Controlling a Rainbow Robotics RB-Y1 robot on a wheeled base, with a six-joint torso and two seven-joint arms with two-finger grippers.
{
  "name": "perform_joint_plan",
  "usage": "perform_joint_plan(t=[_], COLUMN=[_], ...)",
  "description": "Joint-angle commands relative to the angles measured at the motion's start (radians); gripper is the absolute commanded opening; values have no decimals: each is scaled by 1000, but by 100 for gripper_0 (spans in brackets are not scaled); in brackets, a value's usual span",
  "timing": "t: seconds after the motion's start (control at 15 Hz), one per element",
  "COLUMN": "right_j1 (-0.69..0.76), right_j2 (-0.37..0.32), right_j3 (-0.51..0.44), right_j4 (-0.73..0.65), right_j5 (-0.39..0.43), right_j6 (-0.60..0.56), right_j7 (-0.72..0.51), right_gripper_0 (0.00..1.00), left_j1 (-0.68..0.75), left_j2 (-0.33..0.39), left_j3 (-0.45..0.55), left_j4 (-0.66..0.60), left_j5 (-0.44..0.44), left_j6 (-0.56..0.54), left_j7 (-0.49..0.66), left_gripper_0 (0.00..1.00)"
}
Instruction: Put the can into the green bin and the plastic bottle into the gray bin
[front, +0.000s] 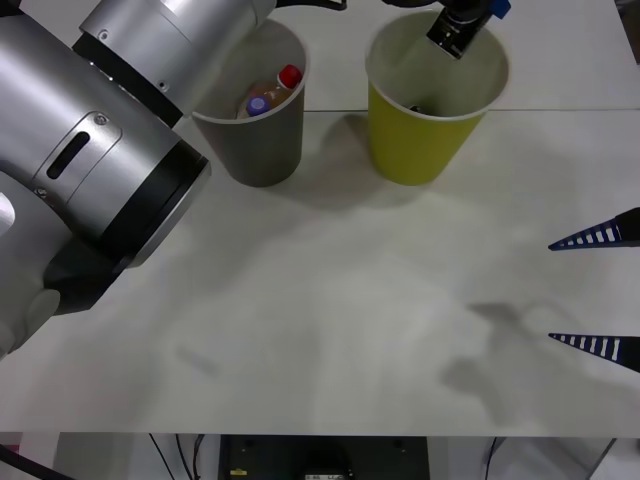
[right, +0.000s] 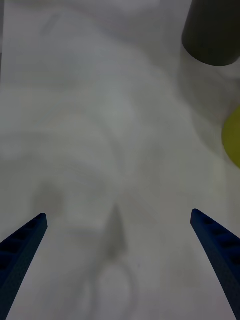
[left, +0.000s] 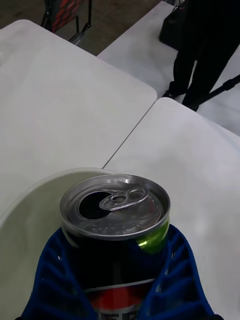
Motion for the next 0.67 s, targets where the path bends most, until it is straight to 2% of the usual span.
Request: perform_joint_plan(t=[0.07,0.2,0.47,0.67], right_j1=[0,0,0,0], right_j2=[0,0,0,0], right_j3=[0,0,0,0], right_j4=[0,0,0,0], right_j5=[0,0,0,0], right_j6=[0,0,0,0], right_j7=[0,0,0,0], right_gripper_0=[100,100,100,100], left_j1=[0,0,2,2], left_j2=[2,0,5,66], left_j3=[-9,-43,-48,-46], left_j4=[1,0,0,-6], left_j5=[-7,-5,7,85], left_j6=[0,0,-26,-92], left_j7=[-4,-4,-16,-105], left_gripper_0=[100,100,100,100])
